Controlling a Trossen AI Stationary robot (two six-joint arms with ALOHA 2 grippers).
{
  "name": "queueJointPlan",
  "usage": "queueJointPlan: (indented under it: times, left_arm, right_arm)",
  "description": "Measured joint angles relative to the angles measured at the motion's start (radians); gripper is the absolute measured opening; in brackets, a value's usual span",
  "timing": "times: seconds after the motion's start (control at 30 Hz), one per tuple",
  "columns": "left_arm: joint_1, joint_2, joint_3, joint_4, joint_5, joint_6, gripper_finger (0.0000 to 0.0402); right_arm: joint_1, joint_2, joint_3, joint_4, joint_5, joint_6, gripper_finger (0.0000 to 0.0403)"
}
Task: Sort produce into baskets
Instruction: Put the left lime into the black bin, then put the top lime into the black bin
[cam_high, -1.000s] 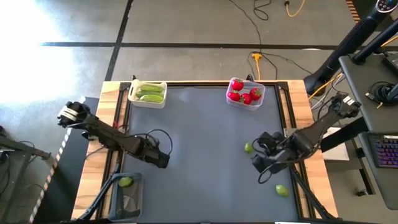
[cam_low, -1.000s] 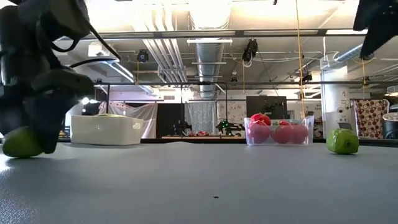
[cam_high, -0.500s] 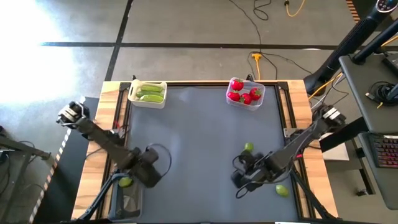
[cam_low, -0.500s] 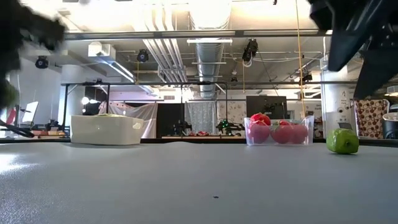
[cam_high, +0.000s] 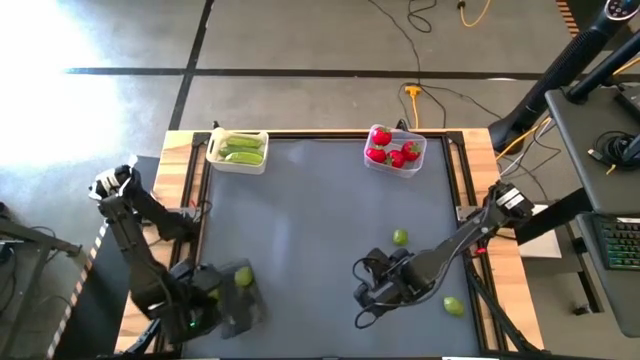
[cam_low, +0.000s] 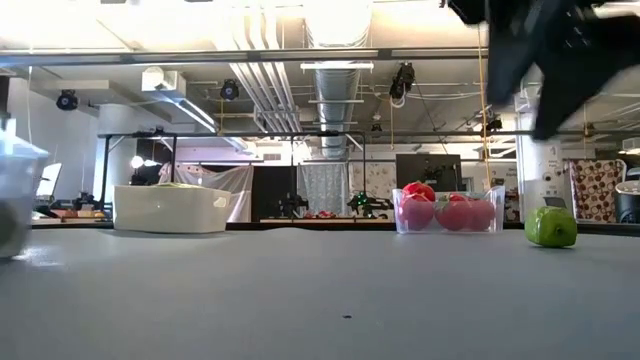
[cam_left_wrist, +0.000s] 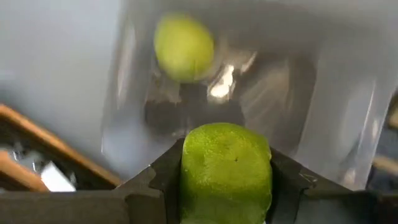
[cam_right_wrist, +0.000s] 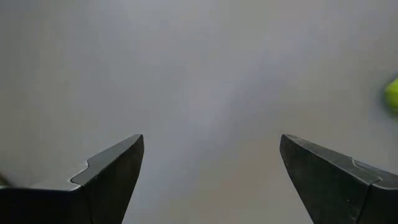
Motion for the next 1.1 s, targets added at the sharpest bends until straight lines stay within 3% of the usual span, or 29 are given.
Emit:
queueJointPlan:
  times: [0.2, 0.4, 0.63, 0.77, 0.9, 1.1]
  left_arm:
    - [0.031, 0.001, -0.082, 0.138, -0.024, 0.003, 0.0134]
    - [0.160, 0.002, -0.192, 0.241, -0.075, 0.039, 0.0139]
    - [0.213, 0.002, -0.294, 0.252, 0.035, 0.043, 0.0229]
    - [0.209, -0.001, -0.308, 0.247, 0.058, 0.032, 0.0271]
    - [0.209, -0.017, -0.288, 0.211, 0.056, 0.028, 0.0293]
    - [0.190, -0.049, -0.186, 0.105, 0.023, 0.028, 0.0299]
  right_arm:
    - [-0.012, -0.008, 0.128, -0.170, 0.009, -0.057, 0.0368]
    - [-0.012, -0.010, 0.188, -0.273, 0.001, -0.067, 0.0368]
    - [-0.096, -0.027, 0.168, -0.624, -0.102, 0.034, 0.0368]
    - [-0.220, -0.081, 0.036, -0.507, -0.110, 0.013, 0.0368]
    - [-0.342, -0.133, -0.137, -0.370, -0.140, 0.093, 0.0368]
    - [-0.391, -0.164, -0.317, -0.196, -0.200, 0.174, 0.0368]
